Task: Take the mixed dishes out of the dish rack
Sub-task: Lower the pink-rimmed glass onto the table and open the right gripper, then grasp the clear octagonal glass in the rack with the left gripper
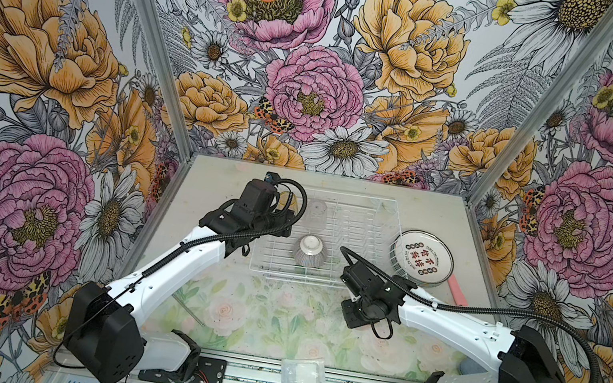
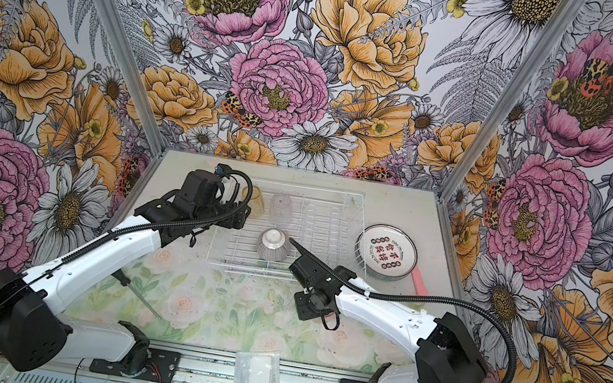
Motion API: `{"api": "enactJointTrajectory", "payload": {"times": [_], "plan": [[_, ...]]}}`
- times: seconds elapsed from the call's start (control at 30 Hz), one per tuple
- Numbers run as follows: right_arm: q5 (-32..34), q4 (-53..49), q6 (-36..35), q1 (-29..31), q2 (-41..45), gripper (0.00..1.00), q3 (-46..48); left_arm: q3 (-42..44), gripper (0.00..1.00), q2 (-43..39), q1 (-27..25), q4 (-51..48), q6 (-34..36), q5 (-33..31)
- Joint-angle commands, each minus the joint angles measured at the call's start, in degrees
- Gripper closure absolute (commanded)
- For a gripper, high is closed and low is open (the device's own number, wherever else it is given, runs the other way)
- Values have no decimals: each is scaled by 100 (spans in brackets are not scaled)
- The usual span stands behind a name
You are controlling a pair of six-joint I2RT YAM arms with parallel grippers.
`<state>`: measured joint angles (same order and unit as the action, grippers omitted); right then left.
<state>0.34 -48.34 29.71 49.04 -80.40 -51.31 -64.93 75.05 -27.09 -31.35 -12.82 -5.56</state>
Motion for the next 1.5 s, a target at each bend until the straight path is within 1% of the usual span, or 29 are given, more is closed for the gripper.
{"api": "enactJointTrajectory", "payload": {"times": [0.0,0.1,0.23,0.27,0.33,0.47,0.53,0.57,0.73,1.03,1.47], "plan": [[81,62,-53,-52,32,74,-104,-254,13,118,-34,-32,145,117],[147,53,-72,-59,145,67,-164,-341,13,233,-114,-80,177,65],[109,3,-136,-112,472,50,-288,-519,13,462,-302,-181,249,-111],[72,-24,-164,-129,592,48,-334,-568,12,520,-349,-220,270,-159],[-17,-85,-224,-189,927,44,-430,-695,10,676,-431,-285,306,-216],[-199,-126,-307,-330,1615,36,-668,-931,2,958,-509,-319,370,-226],[-201,-123,-369,-327,1936,33,-817,-1088,1,1150,-528,-319,411,-209],[-172,-115,-405,-506,2034,32,-884,-1164,1,1251,-540,-312,444,-201],[69,-115,-663,-820,2246,30,-1150,-1764,1,2000,-539,-344,678,-99],[74,-106,-959,-1504,2398,29,-1171,-3174,1,3599,-455,-881,956,196],[-11,-54,-1108,-2036,2463,27,-1008,-4499,1,4849,-314,-1357,1000,188]]}}
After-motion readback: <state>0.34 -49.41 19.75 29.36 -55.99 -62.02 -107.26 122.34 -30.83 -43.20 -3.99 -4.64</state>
